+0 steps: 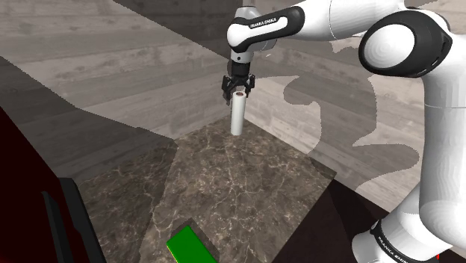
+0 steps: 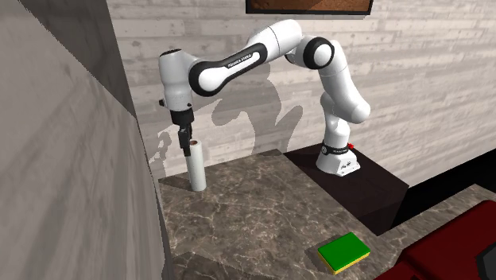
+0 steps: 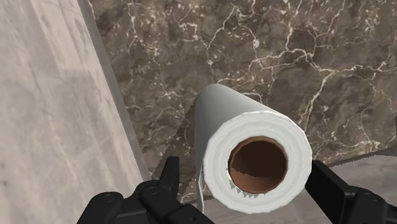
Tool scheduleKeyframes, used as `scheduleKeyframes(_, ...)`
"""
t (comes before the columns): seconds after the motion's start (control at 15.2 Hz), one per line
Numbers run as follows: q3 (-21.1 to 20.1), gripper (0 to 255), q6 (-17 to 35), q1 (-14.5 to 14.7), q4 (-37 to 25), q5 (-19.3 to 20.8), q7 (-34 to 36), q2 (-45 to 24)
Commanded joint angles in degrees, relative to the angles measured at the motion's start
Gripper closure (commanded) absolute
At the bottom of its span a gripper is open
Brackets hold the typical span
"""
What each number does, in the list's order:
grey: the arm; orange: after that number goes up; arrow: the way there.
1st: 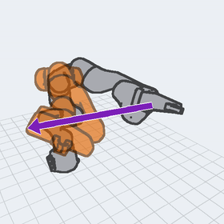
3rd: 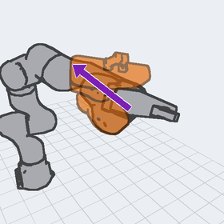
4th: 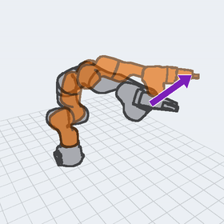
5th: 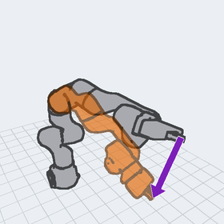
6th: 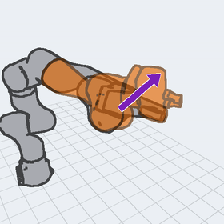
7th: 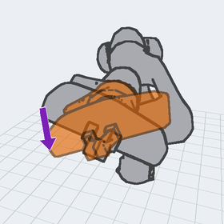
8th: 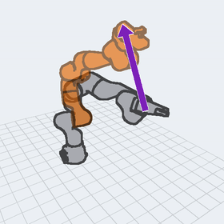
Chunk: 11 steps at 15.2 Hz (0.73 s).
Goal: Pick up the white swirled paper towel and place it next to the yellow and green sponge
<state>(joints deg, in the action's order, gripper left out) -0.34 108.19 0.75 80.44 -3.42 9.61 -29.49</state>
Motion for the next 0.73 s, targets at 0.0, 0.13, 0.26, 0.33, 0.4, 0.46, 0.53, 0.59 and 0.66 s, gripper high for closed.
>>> scheduleKeyframes(0.0, 0.0, 0, 0.1, 0.0, 0.0, 0.0, 0.0, -0.1)
scheduleKeyframes(0.13, 0.0, 0, 0.1, 0.0, 0.0, 0.0, 0.0, -0.1)
scheduleKeyframes(0.26, 0.0, 0, 0.1, 0.0, 0.0, 0.0, 0.0, -0.1)
scheduleKeyframes(0.33, 0.0, 255, 0.1, 0.0, 0.0, 0.0, 0.0, -0.1)
scheduleKeyframes(0.4, 0.0, 255, 0.1, 0.0, 0.0, 0.0, 0.0, -0.1)
scheduleKeyframes(0.46, 0.0, 255, 0.1, 0.0, 0.0, 0.0, 0.0, -0.1)
scheduleKeyframes(0.53, 0.0, 255, 0.1, 0.0, 0.0, 0.0, 0.0, -0.1)
scheduleKeyframes(0.59, 0.0, 255, 0.1, 0.0, 0.0, 0.0, 0.0, -0.1)
scheduleKeyframes(0.66, 0.0, 255, 0.1, 0.0, 0.0, 0.0, 0.0, -0.1)
